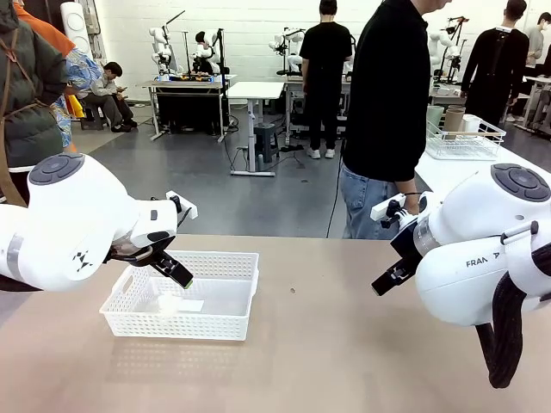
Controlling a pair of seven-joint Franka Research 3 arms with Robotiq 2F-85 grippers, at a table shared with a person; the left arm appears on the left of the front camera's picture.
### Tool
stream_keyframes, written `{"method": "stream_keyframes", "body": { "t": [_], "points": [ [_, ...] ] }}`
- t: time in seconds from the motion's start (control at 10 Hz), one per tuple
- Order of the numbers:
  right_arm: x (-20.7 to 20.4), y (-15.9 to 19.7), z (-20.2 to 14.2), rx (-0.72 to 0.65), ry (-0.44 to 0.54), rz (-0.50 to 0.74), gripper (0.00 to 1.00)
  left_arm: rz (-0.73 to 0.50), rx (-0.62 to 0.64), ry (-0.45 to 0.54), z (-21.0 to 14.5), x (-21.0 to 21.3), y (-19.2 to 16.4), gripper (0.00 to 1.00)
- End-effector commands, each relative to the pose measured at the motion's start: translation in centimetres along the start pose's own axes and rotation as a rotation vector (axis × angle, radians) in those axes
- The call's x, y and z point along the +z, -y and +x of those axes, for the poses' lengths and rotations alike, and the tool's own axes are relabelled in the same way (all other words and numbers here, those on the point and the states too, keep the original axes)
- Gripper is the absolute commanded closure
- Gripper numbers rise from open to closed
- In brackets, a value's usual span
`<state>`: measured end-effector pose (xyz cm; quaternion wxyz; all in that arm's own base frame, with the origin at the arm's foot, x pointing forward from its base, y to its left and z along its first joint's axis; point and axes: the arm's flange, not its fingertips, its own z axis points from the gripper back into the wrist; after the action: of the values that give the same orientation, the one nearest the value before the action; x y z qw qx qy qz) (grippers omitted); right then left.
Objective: Clean and organize the cups into the basket.
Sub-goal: Pick up the Organizing basket and move it to the center of the table, then pick up the Reusable plastic cup from the right side of the table and place it inside the Organizing basket.
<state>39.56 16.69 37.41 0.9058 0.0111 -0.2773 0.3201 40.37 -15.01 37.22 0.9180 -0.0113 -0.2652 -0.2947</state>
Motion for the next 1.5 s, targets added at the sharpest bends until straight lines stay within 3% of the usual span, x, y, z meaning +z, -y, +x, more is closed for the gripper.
{"method": "stream_keyframes", "body": {
  "t": [0.0,0.1,0.2,0.4,0.7,0.8,0.9,1.0,1.4],
  "points": [
    [0.0,0.0,0.0,0.0,0.0,0.0,0.0,0.0,-0.001,0.0,0.0,0.0,0.0,0.0],
    [0.9,0.2,0.1,-0.005,0.016,-0.004,0.0,0.0,0.0,0.0,0.0,0.0,0.0,0.0],
    [2.5,-0.1,0.3,-0.012,0.014,-0.016,0.0,0.097,-0.064,0.04,0.4,2.1,-0.2,0.0],
    [7.9,-1.3,-0.4,0.034,-0.101,-0.053,0.0,0.194,-0.1,0.093,0.5,8.5,-0.4,0.0],
    [12.6,-3.3,-4.5,0.061,-0.232,-0.129,0.0,0.192,-0.246,0.072,-3.2,13.4,1.2,0.0],
    [13.5,-4.1,-6.2,0.071,-0.235,-0.139,0.0,0.186,-0.285,0.064,-4.5,13.8,1.9,0.0],
    [14.3,-4.7,-7.1,0.06,-0.171,-0.14,0.0,0.172,-0.321,0.023,-5.6,13.8,2.6,0.0],
    [13.1,-2.0,-0.7,0.065,-0.224,-0.119,0.0,0.196,-0.228,0.08,2.8,13.9,-0.1,0.0],
    [13.1,-2.0,-0.7,0.065,-0.224,-0.119,0.0,0.196,-0.228,0.08,2.8,13.9,-0.1,0.0]
  ]
}}
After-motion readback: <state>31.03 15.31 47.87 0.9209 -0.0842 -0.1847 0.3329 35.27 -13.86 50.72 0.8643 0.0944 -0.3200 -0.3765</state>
